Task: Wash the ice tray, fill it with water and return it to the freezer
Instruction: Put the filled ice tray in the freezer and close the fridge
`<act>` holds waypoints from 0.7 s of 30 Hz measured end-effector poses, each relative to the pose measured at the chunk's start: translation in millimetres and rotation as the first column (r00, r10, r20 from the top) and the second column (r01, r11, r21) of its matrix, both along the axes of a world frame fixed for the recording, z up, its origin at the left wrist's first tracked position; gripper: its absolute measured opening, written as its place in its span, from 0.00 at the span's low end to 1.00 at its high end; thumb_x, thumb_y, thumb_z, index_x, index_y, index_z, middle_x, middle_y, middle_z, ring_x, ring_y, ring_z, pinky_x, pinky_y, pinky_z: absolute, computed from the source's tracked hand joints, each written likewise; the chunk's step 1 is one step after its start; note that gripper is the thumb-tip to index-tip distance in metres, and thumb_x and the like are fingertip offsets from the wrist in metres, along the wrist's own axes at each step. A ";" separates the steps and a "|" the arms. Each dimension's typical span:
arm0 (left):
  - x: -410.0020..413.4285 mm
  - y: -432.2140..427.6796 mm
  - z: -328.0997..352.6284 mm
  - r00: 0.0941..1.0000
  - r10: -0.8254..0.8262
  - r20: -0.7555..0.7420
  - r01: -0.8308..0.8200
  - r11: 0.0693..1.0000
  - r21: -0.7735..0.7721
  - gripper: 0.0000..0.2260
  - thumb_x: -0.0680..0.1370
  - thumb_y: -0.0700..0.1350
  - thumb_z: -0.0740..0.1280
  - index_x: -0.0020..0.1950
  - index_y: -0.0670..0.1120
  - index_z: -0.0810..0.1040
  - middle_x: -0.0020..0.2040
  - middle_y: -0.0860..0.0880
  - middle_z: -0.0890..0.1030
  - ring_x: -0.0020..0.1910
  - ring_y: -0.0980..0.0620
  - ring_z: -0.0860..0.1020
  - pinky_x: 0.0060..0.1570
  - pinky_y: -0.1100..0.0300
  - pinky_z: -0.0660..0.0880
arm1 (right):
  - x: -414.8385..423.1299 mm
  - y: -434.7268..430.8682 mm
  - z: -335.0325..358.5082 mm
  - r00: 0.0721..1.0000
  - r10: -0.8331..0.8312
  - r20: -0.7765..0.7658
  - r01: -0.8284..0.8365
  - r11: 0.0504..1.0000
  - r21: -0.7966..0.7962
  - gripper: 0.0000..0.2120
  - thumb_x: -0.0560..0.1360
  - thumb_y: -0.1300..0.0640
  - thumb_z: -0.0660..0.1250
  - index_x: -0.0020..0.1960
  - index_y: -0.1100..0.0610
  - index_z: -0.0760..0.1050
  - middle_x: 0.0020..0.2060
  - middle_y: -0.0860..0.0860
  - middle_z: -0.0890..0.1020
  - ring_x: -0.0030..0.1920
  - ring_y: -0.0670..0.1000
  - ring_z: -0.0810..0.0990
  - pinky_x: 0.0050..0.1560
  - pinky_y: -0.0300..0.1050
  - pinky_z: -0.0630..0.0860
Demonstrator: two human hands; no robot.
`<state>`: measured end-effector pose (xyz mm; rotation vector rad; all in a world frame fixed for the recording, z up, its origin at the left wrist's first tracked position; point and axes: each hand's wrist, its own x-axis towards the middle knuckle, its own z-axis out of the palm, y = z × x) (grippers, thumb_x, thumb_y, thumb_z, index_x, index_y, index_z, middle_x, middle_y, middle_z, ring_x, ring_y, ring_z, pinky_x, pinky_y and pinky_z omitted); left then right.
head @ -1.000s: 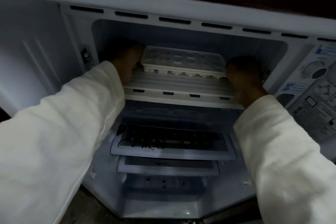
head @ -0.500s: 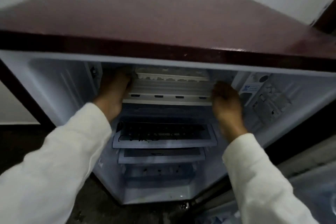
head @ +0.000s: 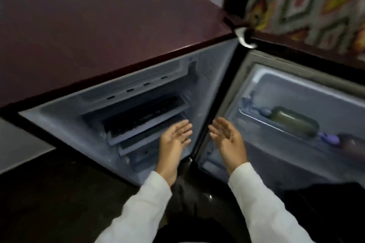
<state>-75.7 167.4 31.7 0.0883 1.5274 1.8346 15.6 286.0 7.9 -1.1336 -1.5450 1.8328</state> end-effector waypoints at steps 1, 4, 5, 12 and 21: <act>18.0 5.4 -1.3 0.996 -0.083 0.009 0.083 0.996 0.009 0.17 0.82 0.31 0.56 0.59 0.47 0.78 0.56 0.49 0.83 0.57 0.52 0.81 0.55 0.61 0.78 | 23.9 -4.5 -1.9 0.997 -0.076 -0.001 0.076 0.997 -0.026 0.23 0.78 0.77 0.59 0.70 0.61 0.68 0.67 0.58 0.76 0.60 0.52 0.80 0.57 0.37 0.78; 68.8 16.6 -11.4 0.954 -0.301 0.000 0.301 0.954 0.010 0.16 0.81 0.30 0.57 0.60 0.46 0.79 0.56 0.49 0.84 0.55 0.53 0.81 0.52 0.63 0.78 | 89.6 -20.2 -4.1 0.968 -0.252 0.020 0.253 0.967 -0.043 0.22 0.78 0.76 0.59 0.67 0.58 0.70 0.64 0.55 0.78 0.60 0.52 0.81 0.56 0.37 0.78; 85.1 22.5 -14.3 0.934 -0.357 -0.007 0.358 0.934 0.004 0.16 0.81 0.31 0.57 0.61 0.46 0.78 0.56 0.49 0.84 0.55 0.53 0.81 0.52 0.62 0.78 | 111.5 -21.3 -8.8 0.954 -0.297 0.030 0.298 0.954 -0.045 0.21 0.78 0.75 0.60 0.66 0.58 0.71 0.63 0.55 0.78 0.60 0.51 0.81 0.57 0.38 0.78; 205.7 70.4 -20.6 0.742 -0.666 -0.079 0.667 0.745 -0.020 0.16 0.82 0.33 0.58 0.61 0.50 0.78 0.58 0.50 0.83 0.58 0.54 0.81 0.56 0.59 0.76 | 246.8 -5.5 -26.1 0.818 -0.566 0.104 0.567 0.823 0.016 0.22 0.77 0.77 0.60 0.64 0.57 0.72 0.63 0.58 0.79 0.56 0.50 0.82 0.65 0.48 0.74; 341.3 165.8 -24.2 0.735 -0.663 -0.146 0.668 0.744 -0.012 0.16 0.81 0.33 0.59 0.59 0.51 0.77 0.58 0.50 0.82 0.55 0.53 0.80 0.51 0.64 0.76 | 376.5 108.8 -26.4 0.753 -0.648 0.116 0.634 0.761 0.138 0.23 0.76 0.77 0.59 0.69 0.65 0.69 0.63 0.61 0.77 0.59 0.55 0.80 0.58 0.41 0.77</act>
